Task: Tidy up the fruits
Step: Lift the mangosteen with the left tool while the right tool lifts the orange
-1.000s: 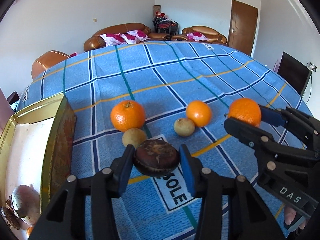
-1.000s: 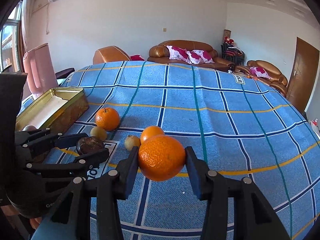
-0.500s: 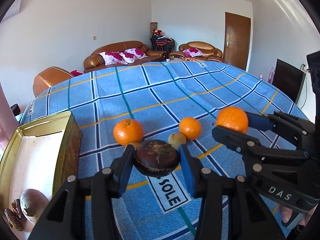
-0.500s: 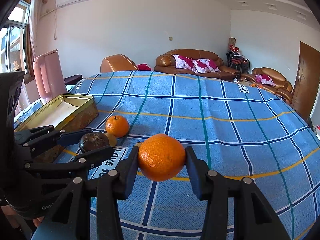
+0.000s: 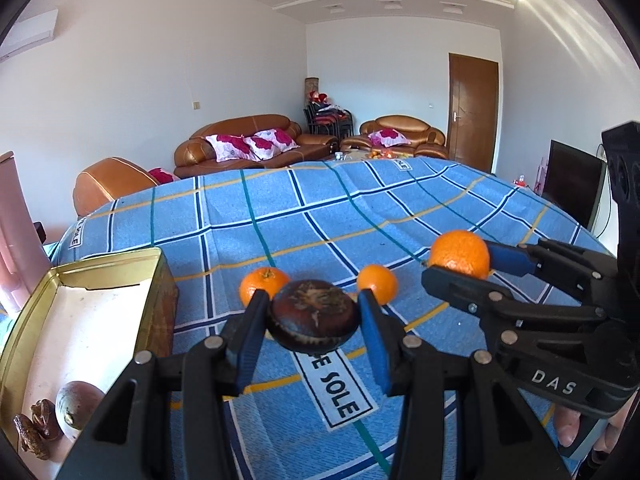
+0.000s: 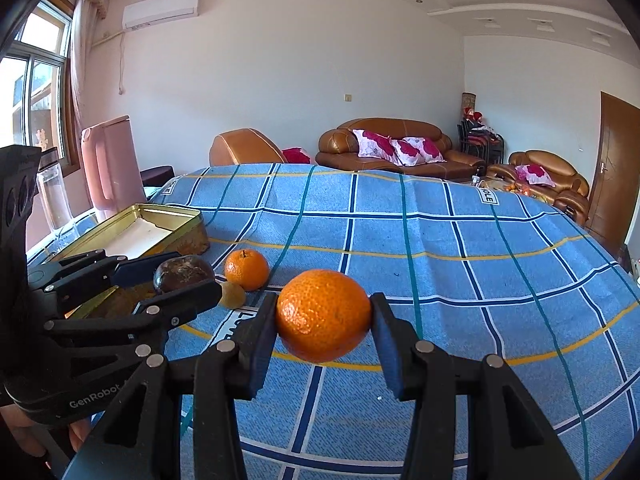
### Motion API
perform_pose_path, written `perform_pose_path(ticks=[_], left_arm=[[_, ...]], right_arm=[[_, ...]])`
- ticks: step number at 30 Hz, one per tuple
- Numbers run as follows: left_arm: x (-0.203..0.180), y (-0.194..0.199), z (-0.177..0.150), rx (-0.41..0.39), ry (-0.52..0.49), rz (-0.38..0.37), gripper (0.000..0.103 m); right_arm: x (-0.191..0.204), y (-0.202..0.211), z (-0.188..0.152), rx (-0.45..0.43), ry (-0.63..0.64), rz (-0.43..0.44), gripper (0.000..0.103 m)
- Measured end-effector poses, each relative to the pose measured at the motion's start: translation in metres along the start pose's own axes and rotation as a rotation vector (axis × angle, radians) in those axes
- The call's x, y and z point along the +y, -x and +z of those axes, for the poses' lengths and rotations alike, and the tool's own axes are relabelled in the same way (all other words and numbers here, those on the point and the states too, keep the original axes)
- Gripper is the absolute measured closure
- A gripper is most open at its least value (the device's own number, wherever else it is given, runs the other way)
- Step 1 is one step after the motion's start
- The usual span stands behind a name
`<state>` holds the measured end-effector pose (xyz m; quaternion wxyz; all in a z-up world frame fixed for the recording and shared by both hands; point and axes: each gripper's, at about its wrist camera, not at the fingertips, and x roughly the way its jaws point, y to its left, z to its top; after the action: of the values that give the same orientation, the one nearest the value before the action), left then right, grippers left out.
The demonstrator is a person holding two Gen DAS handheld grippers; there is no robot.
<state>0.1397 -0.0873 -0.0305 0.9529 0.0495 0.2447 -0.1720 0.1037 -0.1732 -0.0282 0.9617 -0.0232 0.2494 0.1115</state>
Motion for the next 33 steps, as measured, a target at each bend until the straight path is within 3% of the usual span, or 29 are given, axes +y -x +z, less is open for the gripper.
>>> perform_pose_path(ticks=[12, 33], left_arm=[[0.001, 0.017, -0.001, -0.089, 0.007, -0.003, 0.056], [0.002, 0.032, -0.004, -0.162, 0.022, 0.018, 0.056]], right_arm=[[0.004, 0.010, -0.002, -0.059, 0.025, 0.008, 0.056], [0.007, 0.026, -0.006, -0.134, 0.046, 0.013, 0.055]])
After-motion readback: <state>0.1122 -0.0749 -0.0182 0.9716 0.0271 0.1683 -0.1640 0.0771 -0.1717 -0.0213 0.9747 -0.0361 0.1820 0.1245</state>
